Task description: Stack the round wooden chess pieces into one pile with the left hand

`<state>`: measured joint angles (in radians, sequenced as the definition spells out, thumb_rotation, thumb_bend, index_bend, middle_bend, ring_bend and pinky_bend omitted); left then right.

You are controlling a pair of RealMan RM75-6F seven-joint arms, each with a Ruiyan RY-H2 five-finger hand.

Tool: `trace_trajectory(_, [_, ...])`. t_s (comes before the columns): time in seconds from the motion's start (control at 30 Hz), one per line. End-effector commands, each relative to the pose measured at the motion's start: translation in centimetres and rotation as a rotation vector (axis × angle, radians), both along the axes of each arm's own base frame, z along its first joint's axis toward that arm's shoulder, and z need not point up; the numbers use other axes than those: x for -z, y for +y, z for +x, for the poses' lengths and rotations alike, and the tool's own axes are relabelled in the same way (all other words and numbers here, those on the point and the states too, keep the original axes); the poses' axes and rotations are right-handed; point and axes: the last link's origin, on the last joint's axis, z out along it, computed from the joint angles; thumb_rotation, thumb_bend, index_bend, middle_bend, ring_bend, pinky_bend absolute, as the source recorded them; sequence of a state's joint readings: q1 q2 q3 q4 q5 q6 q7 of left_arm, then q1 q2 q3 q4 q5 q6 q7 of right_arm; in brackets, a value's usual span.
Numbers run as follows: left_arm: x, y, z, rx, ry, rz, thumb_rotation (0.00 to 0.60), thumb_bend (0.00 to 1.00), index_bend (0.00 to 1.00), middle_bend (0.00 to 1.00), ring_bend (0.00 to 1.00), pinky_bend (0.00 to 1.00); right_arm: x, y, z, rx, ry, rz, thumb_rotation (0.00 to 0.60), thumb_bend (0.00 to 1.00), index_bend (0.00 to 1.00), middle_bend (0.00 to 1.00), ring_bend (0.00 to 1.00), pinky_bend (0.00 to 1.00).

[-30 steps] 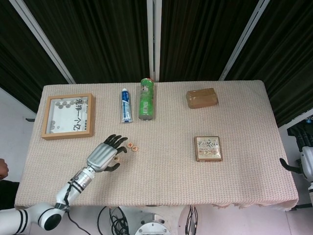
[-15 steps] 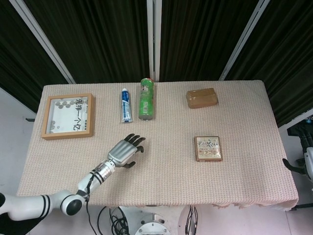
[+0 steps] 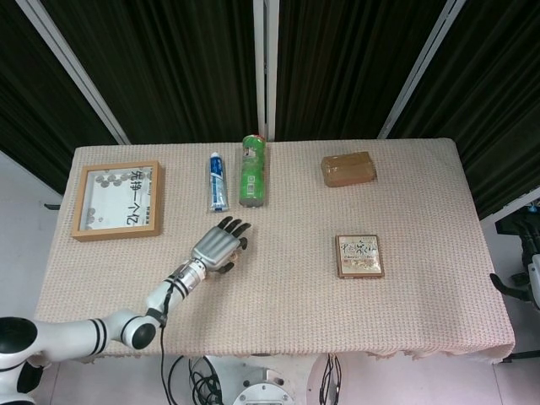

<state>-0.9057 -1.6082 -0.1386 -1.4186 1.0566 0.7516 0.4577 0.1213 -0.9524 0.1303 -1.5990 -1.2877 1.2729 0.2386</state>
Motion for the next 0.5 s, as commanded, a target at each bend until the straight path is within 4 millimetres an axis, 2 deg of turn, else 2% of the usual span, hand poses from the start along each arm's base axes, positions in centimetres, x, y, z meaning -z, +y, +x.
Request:
trace_trajectory(0.03, [0.09, 0.14, -0.16, 0.016, 0.023, 0.009, 0.600, 0.31, 0.37, 0.04, 0.00, 0.00, -0.01, 0.06, -0.01, 0.001, 0.001, 0.000, 0.600, 0.20, 0.00, 0.00, 0.00, 0.00])
trace_trajectory(0.5, [-0.07, 0.25, -0.71, 0.022, 0.058, 0.023, 0.600, 0.31, 0.40, 0.04, 0.00, 0.00, 0.06, 0.26, 0.11, 0.005, 0.003, -0.001, 0.600, 0.22, 0.00, 0.00, 0.00, 0.00])
